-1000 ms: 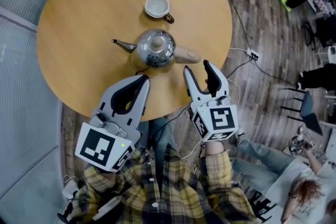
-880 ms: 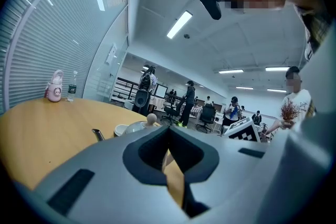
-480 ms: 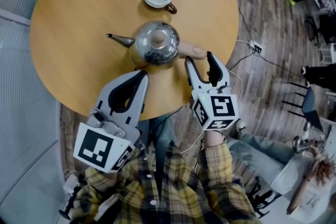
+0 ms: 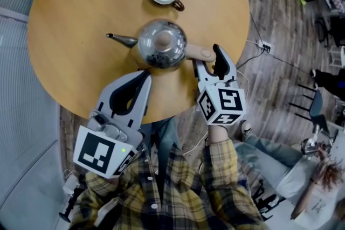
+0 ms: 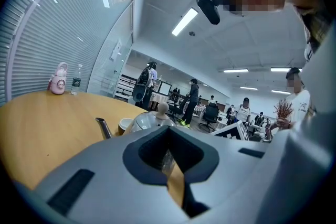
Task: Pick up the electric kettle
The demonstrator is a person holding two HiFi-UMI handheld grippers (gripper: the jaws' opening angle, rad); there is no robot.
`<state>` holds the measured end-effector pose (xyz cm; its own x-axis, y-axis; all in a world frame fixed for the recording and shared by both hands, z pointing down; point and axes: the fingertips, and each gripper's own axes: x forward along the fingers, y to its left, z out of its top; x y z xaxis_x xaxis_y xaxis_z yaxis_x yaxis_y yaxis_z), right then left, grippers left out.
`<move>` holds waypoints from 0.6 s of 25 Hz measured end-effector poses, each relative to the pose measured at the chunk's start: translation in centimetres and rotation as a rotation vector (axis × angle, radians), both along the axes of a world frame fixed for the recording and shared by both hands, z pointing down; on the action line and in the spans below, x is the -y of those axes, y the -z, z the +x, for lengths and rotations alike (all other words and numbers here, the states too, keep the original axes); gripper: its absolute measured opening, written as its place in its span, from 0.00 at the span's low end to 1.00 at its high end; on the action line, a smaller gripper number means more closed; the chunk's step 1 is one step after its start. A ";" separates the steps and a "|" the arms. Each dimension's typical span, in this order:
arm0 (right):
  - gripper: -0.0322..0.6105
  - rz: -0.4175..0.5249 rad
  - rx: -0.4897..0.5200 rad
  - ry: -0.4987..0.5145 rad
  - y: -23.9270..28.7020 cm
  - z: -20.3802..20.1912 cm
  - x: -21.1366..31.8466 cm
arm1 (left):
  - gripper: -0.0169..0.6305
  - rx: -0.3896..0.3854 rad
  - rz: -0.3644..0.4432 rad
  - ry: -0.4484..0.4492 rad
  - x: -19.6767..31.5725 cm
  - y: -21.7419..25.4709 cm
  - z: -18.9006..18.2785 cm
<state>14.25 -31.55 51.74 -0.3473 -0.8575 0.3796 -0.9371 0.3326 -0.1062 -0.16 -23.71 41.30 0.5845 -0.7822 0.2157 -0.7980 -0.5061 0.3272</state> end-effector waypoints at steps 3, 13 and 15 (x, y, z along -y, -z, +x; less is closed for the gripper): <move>0.43 0.004 0.005 -0.009 0.0 0.0 0.7 | 0.03 0.002 -0.003 0.004 0.2 -0.1 -0.1; 0.29 0.018 0.011 -0.040 -0.1 -0.6 2.1 | 0.03 0.001 0.000 0.030 0.7 0.6 -1.2; 0.27 0.024 -0.002 -0.048 -0.2 -0.6 2.3 | 0.03 -0.001 0.004 0.035 0.7 0.7 -1.3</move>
<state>13.70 -33.90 51.95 -0.3052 -0.8819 0.3593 -0.9521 0.2899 -0.0972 -1.47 -24.44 40.58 0.5566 -0.8032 0.2122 -0.8152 -0.4787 0.3260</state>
